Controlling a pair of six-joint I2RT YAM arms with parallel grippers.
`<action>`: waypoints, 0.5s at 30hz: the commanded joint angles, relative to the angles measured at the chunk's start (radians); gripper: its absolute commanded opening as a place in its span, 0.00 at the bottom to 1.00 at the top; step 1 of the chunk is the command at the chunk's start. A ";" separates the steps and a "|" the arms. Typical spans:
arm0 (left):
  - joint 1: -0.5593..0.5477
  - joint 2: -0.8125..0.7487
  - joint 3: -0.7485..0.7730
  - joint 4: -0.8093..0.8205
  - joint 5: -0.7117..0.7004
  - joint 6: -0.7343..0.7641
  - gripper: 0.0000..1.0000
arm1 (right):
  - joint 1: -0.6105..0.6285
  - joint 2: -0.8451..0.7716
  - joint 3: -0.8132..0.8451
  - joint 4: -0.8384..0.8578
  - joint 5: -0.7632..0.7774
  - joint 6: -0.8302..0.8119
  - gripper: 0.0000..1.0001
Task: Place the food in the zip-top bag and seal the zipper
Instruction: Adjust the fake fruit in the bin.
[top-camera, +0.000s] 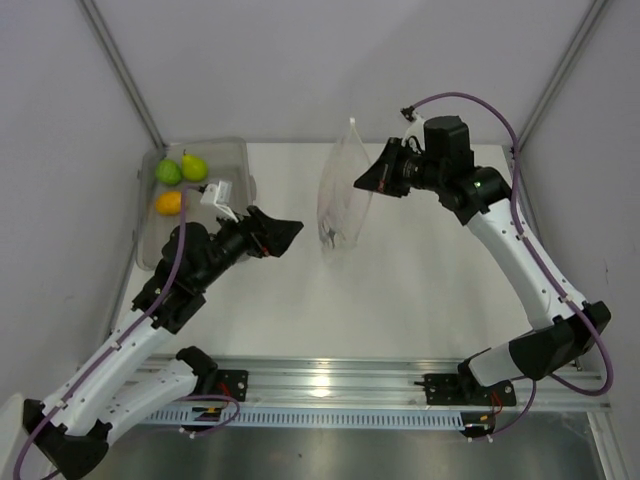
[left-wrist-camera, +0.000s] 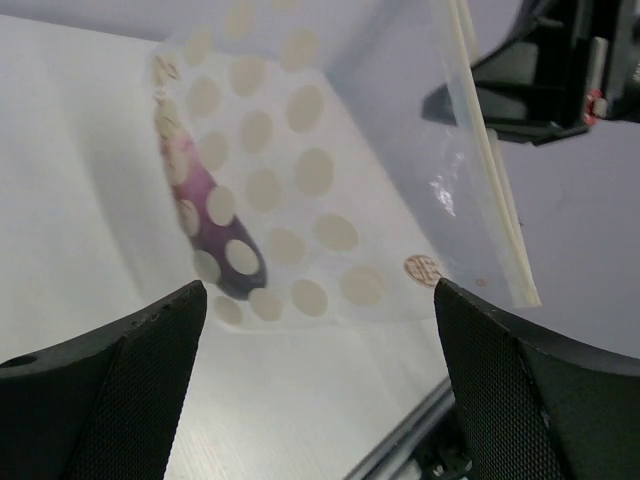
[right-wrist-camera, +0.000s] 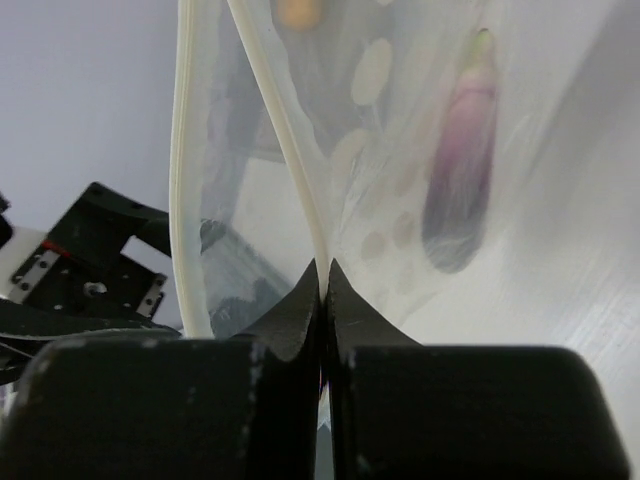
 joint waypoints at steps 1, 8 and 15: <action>0.009 0.046 0.112 -0.079 -0.153 0.032 0.95 | -0.016 -0.017 0.047 -0.105 0.076 -0.061 0.00; 0.095 0.169 0.203 -0.185 -0.212 -0.042 0.98 | -0.018 -0.031 0.009 -0.150 0.171 -0.104 0.00; 0.124 0.318 0.222 -0.136 -0.436 -0.093 0.98 | -0.018 -0.011 -0.059 -0.124 0.202 -0.126 0.00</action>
